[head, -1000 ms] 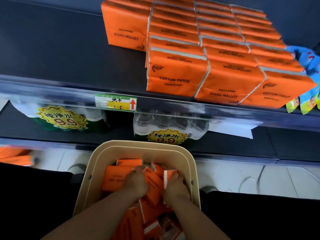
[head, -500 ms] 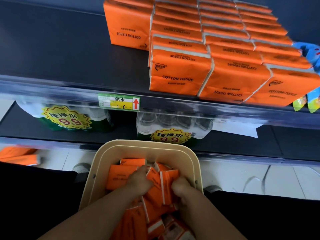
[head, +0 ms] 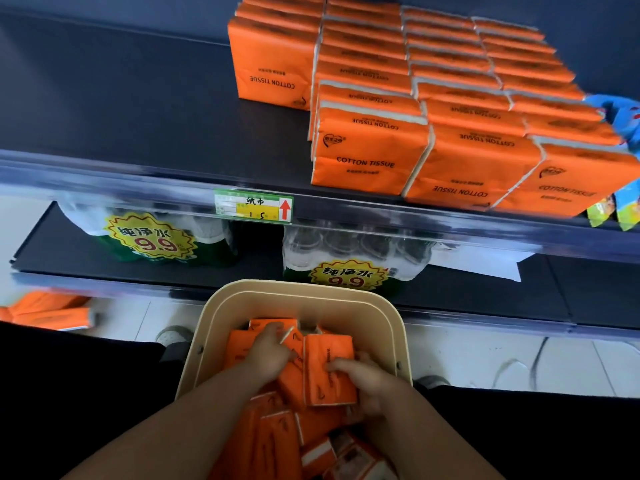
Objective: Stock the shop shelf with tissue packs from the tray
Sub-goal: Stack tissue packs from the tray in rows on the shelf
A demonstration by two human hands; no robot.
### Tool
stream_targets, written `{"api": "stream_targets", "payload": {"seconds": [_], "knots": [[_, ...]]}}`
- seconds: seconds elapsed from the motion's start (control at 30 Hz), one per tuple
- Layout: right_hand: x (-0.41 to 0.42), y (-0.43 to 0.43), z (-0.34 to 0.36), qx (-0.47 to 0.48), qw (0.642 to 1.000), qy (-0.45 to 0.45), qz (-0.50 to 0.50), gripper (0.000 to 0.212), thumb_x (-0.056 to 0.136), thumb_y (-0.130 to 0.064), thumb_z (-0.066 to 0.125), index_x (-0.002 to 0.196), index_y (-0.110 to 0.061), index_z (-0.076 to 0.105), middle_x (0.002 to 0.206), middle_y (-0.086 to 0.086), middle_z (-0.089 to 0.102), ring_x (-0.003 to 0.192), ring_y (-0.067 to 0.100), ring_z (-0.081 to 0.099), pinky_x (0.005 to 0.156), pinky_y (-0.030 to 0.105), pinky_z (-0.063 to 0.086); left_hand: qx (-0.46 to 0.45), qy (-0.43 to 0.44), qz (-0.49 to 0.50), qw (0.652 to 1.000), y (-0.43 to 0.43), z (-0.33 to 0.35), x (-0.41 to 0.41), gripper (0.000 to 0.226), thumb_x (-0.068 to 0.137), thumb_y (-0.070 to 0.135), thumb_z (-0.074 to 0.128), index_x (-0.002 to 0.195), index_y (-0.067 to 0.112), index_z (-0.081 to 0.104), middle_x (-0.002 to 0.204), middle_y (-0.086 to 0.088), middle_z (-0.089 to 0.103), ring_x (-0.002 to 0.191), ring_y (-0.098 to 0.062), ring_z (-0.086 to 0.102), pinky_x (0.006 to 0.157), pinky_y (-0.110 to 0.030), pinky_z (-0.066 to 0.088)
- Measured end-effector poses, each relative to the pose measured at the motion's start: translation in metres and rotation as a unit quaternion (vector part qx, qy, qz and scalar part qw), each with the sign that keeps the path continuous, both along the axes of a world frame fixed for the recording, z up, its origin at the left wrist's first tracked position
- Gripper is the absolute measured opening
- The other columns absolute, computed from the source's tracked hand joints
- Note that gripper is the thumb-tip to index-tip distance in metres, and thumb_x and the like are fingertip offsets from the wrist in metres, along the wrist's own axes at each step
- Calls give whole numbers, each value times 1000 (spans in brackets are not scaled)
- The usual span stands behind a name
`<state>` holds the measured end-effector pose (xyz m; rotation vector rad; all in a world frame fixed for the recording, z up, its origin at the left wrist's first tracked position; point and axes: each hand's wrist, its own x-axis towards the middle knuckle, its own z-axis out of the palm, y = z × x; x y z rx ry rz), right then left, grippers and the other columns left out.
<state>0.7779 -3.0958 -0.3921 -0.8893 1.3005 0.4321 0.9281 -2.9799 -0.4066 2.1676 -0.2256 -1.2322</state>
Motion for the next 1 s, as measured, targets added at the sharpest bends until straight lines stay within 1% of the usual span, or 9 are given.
{"api": "stream_targets", "payload": {"seconds": [0.1,0.23,0.37,0.43,0.53,0.7,0.8,0.93,1.0], "knots": [[3,1,7,-24,999,-25,4,76,69,-31,84,127,-26,36,120,10,60,101,33,64,72,54,57,-21,21,18,999,3,5,6,62,72,-6,70,129,9,51,122,-16,61,108,-31,60,92,-41,50],[13,4,25,-75,994,-64,52,51,80,-30,76,122,-25,48,113,7,68,98,30,68,87,59,52,-12,36,-13,999,12,21,16,55,69,-3,73,115,17,50,107,-10,61,99,-28,60,82,-34,51],[24,4,57,-91,986,-117,81,34,88,-19,68,119,-20,54,105,7,72,92,24,70,78,45,57,-14,-8,-82,997,19,48,27,47,65,2,74,95,23,44,93,-6,58,88,-22,55,71,-30,45],[26,0,74,-112,978,-140,102,38,87,-23,69,122,-22,54,107,3,73,96,23,70,76,41,56,-28,-25,-108,993,18,70,37,51,63,7,78,99,20,45,97,-3,60,90,-19,57,69,-28,46],[28,-7,104,-146,967,-180,110,51,78,-33,76,124,-31,55,110,-1,73,103,25,68,92,53,52,-78,-20,-131,988,18,111,50,66,53,11,81,106,20,44,103,-6,65,96,-23,63,82,-39,55],[34,-8,170,-186,933,-260,163,64,69,-35,82,126,-30,54,115,-1,71,103,21,69,91,46,55,-154,37,-185,970,28,193,74,62,71,-5,75,120,18,45,117,-18,63,100,-27,64,75,-39,54],[42,-3,208,-249,898,-288,218,75,57,-49,86,123,-34,57,121,-2,67,106,18,67,95,44,53,-210,12,-199,957,39,234,90,63,60,-1,74,115,18,49,108,-8,66,98,-23,64,76,-38,53],[53,1,252,-273,870,-327,248,67,65,-34,87,124,-27,56,116,-1,70,104,17,68,94,42,54,-271,-10,-189,944,52,269,107,62,65,-12,72,116,15,49,94,-1,68,79,-11,65,69,-29,50],[61,3,269,-302,855,-337,253,64,67,-33,86,124,-26,58,113,-2,71,103,15,69,94,42,54,-295,-34,-187,937,54,281,115,68,55,1,77,114,18,49,94,0,70,81,-12,66,71,-34,49]]}}
